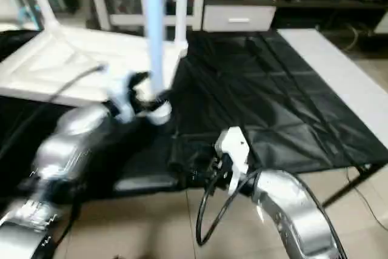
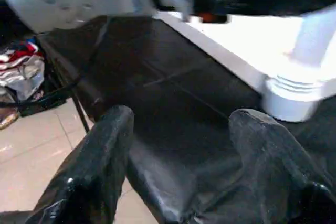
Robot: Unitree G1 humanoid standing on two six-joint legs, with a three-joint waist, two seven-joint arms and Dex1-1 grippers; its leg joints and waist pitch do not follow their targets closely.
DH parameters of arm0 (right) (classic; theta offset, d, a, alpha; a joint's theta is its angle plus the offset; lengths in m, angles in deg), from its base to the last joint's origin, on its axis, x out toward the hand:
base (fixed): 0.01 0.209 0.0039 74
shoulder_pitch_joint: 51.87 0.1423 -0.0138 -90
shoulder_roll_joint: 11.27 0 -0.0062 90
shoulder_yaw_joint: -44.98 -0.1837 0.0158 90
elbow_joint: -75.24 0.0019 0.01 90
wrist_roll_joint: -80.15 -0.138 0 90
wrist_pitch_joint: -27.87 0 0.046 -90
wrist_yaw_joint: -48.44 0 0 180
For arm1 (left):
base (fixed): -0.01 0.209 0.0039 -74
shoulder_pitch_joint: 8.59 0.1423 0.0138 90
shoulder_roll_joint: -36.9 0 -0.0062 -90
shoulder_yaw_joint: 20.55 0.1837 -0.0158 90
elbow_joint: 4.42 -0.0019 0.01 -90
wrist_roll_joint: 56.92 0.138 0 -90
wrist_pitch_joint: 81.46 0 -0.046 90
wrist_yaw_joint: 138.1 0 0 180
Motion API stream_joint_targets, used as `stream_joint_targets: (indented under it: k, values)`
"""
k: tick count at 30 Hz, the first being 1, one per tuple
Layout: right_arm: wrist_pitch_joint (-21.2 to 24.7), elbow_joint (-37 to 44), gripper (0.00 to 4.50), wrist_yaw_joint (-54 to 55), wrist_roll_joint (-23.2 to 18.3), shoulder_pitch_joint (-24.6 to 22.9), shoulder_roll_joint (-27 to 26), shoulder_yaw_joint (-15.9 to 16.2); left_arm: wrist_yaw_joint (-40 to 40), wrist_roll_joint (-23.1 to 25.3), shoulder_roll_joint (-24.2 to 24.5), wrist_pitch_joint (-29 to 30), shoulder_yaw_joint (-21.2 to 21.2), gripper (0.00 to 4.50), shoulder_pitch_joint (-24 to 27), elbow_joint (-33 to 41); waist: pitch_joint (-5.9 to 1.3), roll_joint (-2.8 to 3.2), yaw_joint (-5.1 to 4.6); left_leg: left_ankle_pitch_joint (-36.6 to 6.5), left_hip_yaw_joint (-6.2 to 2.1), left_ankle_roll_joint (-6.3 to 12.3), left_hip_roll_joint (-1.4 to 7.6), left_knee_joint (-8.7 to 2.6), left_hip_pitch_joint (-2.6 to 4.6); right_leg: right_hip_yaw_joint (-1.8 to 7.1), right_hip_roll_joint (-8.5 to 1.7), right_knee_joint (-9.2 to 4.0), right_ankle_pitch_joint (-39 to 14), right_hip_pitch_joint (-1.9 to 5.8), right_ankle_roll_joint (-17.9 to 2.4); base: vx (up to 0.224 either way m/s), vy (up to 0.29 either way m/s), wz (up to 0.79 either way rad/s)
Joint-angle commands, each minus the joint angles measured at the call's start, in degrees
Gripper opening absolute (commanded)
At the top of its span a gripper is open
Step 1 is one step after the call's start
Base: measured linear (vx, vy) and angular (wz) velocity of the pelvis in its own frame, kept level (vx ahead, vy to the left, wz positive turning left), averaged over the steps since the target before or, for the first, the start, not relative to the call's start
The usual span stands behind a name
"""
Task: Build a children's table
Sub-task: Rotate table base
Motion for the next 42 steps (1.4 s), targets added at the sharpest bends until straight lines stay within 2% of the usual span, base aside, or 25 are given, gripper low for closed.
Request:
stream_joint_targets:
  k: [1, 5, 6, 9, 12, 14, 15, 17, 19, 23, 26, 27, 29, 31, 32, 33, 34, 35, 36, 37, 38, 39, 40, 41, 42]
  values:
    - [0.37, 1.43, 3.18, 0.01, -0.37, 0.12, 0.52, -0.91, -0.89, 2.19, -2.33, -2.56, 2.46, 4.47, -2.22, -5.31, -3.58, 0.28, 0.05, -10.13, 0.01, 1.76, 0.63, -4.07, -0.15, 2.03, -2.18, -3.45, -7.57, 3.01, -10.2, 0.0, 0.0, 0.0]
    - [0.43, 1.57, 3.18, 0.24, -0.29, 0.09, 0.63, -0.98, -3.87, 2.59, -6.59, -6.79, 1.32, 4.47, -6.39, -12.95, -3.78, 0.15, 0.19, -8.79, -0.13, 2.49, 0.69, -3.92, -0.32, 1.98, -2.48, -3.23, -5.7, 3.37, -11.05, 0.0, 0.0, 0.0]
    - [0.42, 1.66, 3.18, 0.47, -0.18, 0.03, 0.67, -1.09, -4.45, 2.53, -7.41, -7.72, 0.99, 4.47, -7.05, -14.1, -3.74, 0.92, 0.09, -9.22, -0.15, 2.55, 0.56, -3.86, -0.3, 1.95, -2.4, -3.3, -6.15, 3.35, -11.03, 0.0, 0.0, 0.0]
    - [0.45, 2.38, 3.18, 1.89, 0.03, -0.57, 0.82, -2.13, -5.39, 1.59, -9.47, -10.97, -0.86, 4.47, -8.24, -15.85, -3.59, 0.32, -0.19, -10.2, -0.15, 3.05, 0.61, -3.92, -0.52, 1.88, -2.54, -3.71, -7.62, 3.6, -11.46, 0.0, 0.0, 0.0]
    - [0.39, 2.52, 3.18, 3.19, 0.03, -0.88, 0.5, -3.13, -4.9, 0.98, -9.1, -11.32, -1.58, 4.47, -7.01, -13.65, -3.46, 0.45, -0.46, -11.07, -0.1, 3.38, 0.56, -3.96, -0.59, 1.82, -2.48, -4.03, -11.93, 3.4, -10.4, 0.0, 0.0, 0.0]
    - [0.56, 2.47, 3.18, 5.2, -0.1, -1.07, -0.29, -4.52, -3.82, -0.19, -8.03, -10.79, -2.4, 4.47, -3.82, -8.52, -3.4, 0.68, -0.44, -11.05, -0.25, 3.24, 0.88, -4.12, -0.57, 1.83, -2.71, -3.99, -12.23, 3.49, -10.69, 0.0, 0.0, 0.0]
    - [0.89, 1.89, 3.18, 8.85, 0.97, -1.05, -1.52, -5.91, -4.02, -1.59, -6.29, -7.91, -3.44, 4.47, 2.61, 1.33, -3.38, 0.17, -0.74, -10.8, -0.17, 3.14, 1.09, -4.2, -0.7, 1.84, -2.67, -3.68, -12.01, 3.47, -11.17, 0.0, 0.0, 0.0]
    - [1.37, 1.18, 3.18, 12.76, 2.4, -0.86, -2.85, -6.98, -4.88, -2.14, -4.46, -5.39, -4.23, 4.47, 8.9, 10.57, -3.51, 0.65, -1.05, -10.56, -0.35, 2.69, 1.33, -4.36, -0.7, 1.79, -2.8, -3.35, -12.93, 3.44, -11.31, 0.0, 0.0, 0.0]
    - [1.47, 0.39, 3.18, 20.09, 6.14, -1.15, -4.84, -8.44, -7.09, -1.27, -1.83, -2.42, -5.77, 4.47, 20.42, 24.67, -3.14, 0.38, -1.82, -10.84, -0.12, 2.75, 1.27, -4.59, -0.82, 1.81, -2.42, -3.77, -15.06, 2.9, -10.47, 0.0, 0.0, 0.0]
    - [0.51, 0.37, 3.18, 29.62, 12.04, -1.9, -7.39, -10.29, -10.85, 3.33, -0.27, -5.93, -9.52, 4.47, 31.4, 30.51, -2.6, -0.22, -1.99, -16.35, 0.41, 0.75, 1.2, -4.65, 0.56, 1.92, -1.57, -5.0, -21.86, 1.1, -6.58, 0.0, 0.0, 0.0]
    - [0.95, 0.23, 3.18, 32.41, 10.03, -1.23, -9.37, -13.58, -12.57, 1.93, -1.67, -8.59, -12.79, 4.47, 34.46, 28.5, -2.23, -0.47, -1.98, -21.28, 0.22, -0.01, 0.91, -5.13, 0.62, 2.18, -1.43, -5.08, -25.48, 1.01, -4.17, 0.0, 0.0, 0.0]
    - [0.5, 0.16, 3.18, 33.35, 8.53, -0.85, -10.36, -15.43, -15.22, 3.3, -2.53, -9.46, -13.72, 4.47, 35.01, 27.75, -1.88, -0.26, -2.37, -31.32, -0.27, -0.66, 0.81, -5.35, 2.68, 1.34, -0.81, -5.98, -34.96, 0.46, -1.55, 0.0, 0.0, 0.0]
    - [0.02, 0.1, 3.18, 33.78, 7.62, -0.6, -10.83, -16.66, -17.34, 4.39, -3.12, -8.74, -13.93, 4.47, 35.04, 27.75, -1.37, -0.18, -3.14, -37.3, -0.57, -0.24, 0.59, -5.17, 4.26, 0.09, -0.04, -7.11, -39.55, 0.1, -1.02, 0.0, 0.0, 0.0]
    - [-0.02, -0.28, 3.18, 33.22, 5.17, -0.34, -10.99, -18.27, -19.9, 5.84, -3.52, -5.58, -12.14, 4.47, 33.81, 30.29, -0.76, -0.02, -3.91, -42.9, -1.14, 0.71, 0.7, -5.27, 6.04, -1.9, 0.58, -8.02, -41.42, 0.59, -0.6, 0.0, 0.0, 0.0]
    - [0.26, -0.46, 3.18, 33.31, 5.0, -0.26, -11.01, -18.52, -20.32, 6.15, -3.27, -3.93, -11.28, 4.47, 33.62, 31.57, -0.4, 0.19, -4.75, -46.08, -1.74, 0.92, 1.09, -5.79, 6.32, -3.22, 0.7, -7.75, -40.77, 1.66, -0.05, 0.04, 0.012, -0.22]
    - [0.32, -0.5, 3.18, 33.33, 4.97, -0.24, -11.02, -18.57, -20.41, 6.21, -3.21, -3.58, -11.1, 4.47, 33.58, 31.84, 0.0, 0.51, -5.45, -48.76, -2.23, 0.57, 1.84, -7.15, 5.55, -3.73, 0.45, -6.32, -37.66, 3.3, -0.24, 0.056, 0.025, -0.25]
    - [0.8, -1.31, 3.18, 32.74, 4.57, 0.11, -10.79, -18.95, -20.31, 6.66, -2.74, -1.51, -9.56, 4.47, 33.09, 33.41, -0.15, 1.85, -5.83, -50.1, -2.59, 0.67, 2.07, -8.13, 5.22, -3.41, -0.39, -4.56, -32.62, 4.91, -1.55, 0.056, 0.025, -0.25]
    - [0.8, -1.31, 3.18, 32.74, 4.57, 0.11, -10.79, -18.95, -20.31, 6.66, -2.74, -1.51, -9.56, 4.47, 33.09, 33.41, -0.5, 0.73, -6.31, -48.42, -2.65, 1.35, 1.91, -7.88, 4.71, -2.64, -1.03, -4.25, -31.41, 5.69, -1.76, 0.033, 0.003, -0.25]
    - [0.88, -1.59, 3.18, 32.67, 4.61, 0.32, -10.79, -18.96, -19.95, 7.09, -2.86, -1.16, -9.33, 4.47, 33.15, 33.96, -0.67, 0.24, -6.65, -44.15, -1.85, 1.62, 0.27, -6.23, 4.83, -2.37, -1.81, -6.65, -38.06, 5.35, -2.25, 0.048, -0.003, -0.23]
    - [0.88, -1.77, 3.18, 32.34, 4.83, 0.51, -10.59, -18.6, -19.8, 7.75, -2.82, -0.66, -9.32, 4.47, 33.44, 34.51, -0.84, 0.96, -6.39, -36.62, -1.28, 1.66, -0.94, -5.15, 3.75, -1.5, -2.89, -8.05, -44.71, 6.45, -2.05, 0.048, -0.003, -0.23]
    - [0.89, -1.78, 3.18, 32.15, 5.05, 0.63, -10.59, -18.35, -19.66, 8.04, -2.97, -0.64, -9.56, 4.47, 33.72, 34.79, -1.27, 0.09, -6.51, -32.42, -1.03, 2.12, -1.22, -4.89, 2.72, -0.86, -3.18, -8.37, -46.13, 7.5, -1.7, 0.102, 0.018, -0.23]
    - [0.9, -1.78, 3.18, 32.09, 5.13, 0.66, -10.6, -18.27, -19.61, 8.14, -3.02, -0.64, -9.64, 4.47, 33.82, 34.88, -2.19, -0.23, -6.27, -23.77, -0.83, 3.65, -1.73, -4.59, 0.73, 0.34, -3.45, -8.16, -45.08, 9.53, -2.21, 0.12, 0.018, -0.17]
    - [0.96, -1.71, 3.18, 31.5, 5.01, 0.74, -10.52, -17.77, -19.82, 8.39, -3.08, -0.53, -9.98, 4.47, 34.21, 35.21, -2.67, -0.19, -6.04, -18.0, -0.7, 5.78, -2.18, -4.35, 0.59, 0.89, -3.08, -7.74, -41.04, 9.85, -4.5, 0.12, 0.018, -0.17]
    - [1.09, -1.64, 3.18, 30.83, 5.0, 0.71, -10.28, -17.18, -20.14, 8.68, -2.92, -0.5, -10.31, 4.47, 34.43, 35.19, -2.84, 0.19, -6.15, -16.43, -0.6, 6.58, -2.16, -4.43, 1.28, 0.8, -2.61, -7.41, -38.07, 9.47, -6.51, 0.143, 0.005, -0.01]
    - [1.25, -1.52, 3.18, 29.85, 4.82, 0.58, -9.98, -16.44, -20.46, 8.74, -2.72, -0.5, -10.75, 4.47, 34.59, 35.12, -3.31, 0.61, -6.49, -13.51, -0.63, 8.21, -1.97, -4.68, 2.52, 0.3, -1.56, -6.45, -29.78, 9.13, -10.9, 0.161, 0.004, 0.09]
